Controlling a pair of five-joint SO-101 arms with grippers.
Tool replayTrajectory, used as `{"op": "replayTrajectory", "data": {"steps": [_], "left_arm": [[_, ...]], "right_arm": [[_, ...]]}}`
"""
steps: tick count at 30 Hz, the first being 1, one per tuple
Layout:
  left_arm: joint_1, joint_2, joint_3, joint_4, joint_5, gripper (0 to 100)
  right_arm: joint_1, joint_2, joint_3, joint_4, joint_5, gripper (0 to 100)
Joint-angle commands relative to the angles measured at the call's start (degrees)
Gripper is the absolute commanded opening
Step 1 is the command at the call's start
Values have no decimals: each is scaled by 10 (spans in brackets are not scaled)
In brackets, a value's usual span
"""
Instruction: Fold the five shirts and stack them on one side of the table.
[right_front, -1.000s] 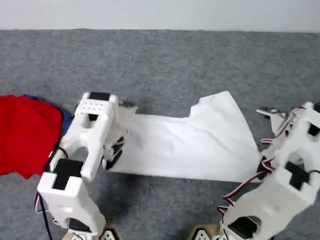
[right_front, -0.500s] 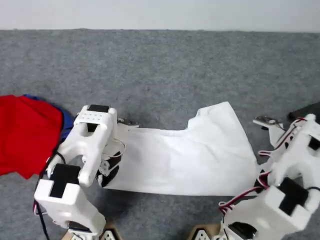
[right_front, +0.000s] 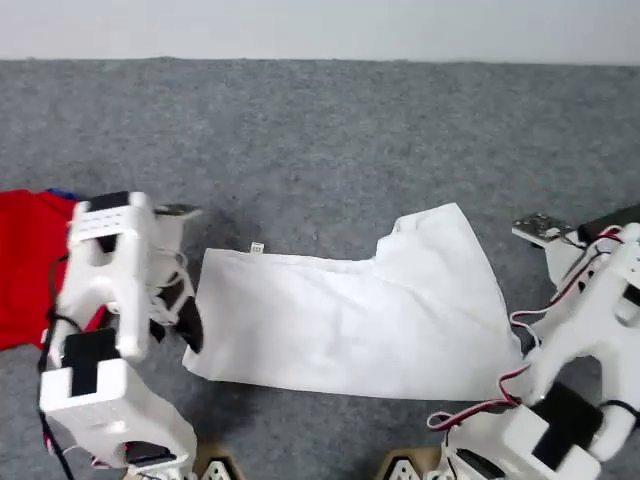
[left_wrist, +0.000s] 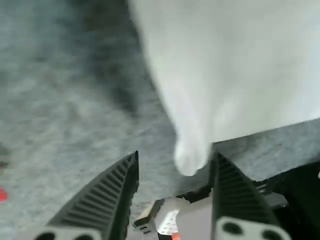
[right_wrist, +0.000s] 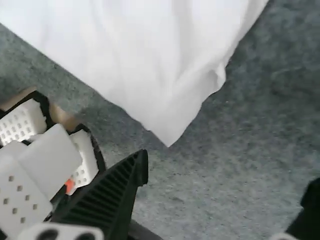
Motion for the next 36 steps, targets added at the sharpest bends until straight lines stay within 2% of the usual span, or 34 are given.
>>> {"op": "replayTrajectory", "data": {"steps": [1,5,7,12,18,24,26,32,34,36], "left_arm": [[-59,-26,-53,20,-17,224],[-89,-26,-94,20,-11,224],[-98,-26,-98,20,13,224],[-101,-27,-95,20,69,224],[-98,-27,-95,21,92,224],[-98,-27,-95,21,92,224],[-97,-27,-95,21,92,224],[-97,-27,-95,21,92,224],[-97,-27,-95,21,92,224],[-97,-27,-95,21,92,224]], "right_arm": [[-53,-4,-47,-56,-43,457],[-152,62,-148,-102,-127,450],[-194,120,-210,-120,-168,450],[-244,302,-418,-117,-265,449],[-275,500,-695,-43,-287,449],[-298,664,-899,28,-287,440],[-308,707,-955,44,-287,385],[-306,749,-1007,45,-287,112],[-305,749,-1007,45,-285,98],[-305,752,-1004,45,-285,125]]}}
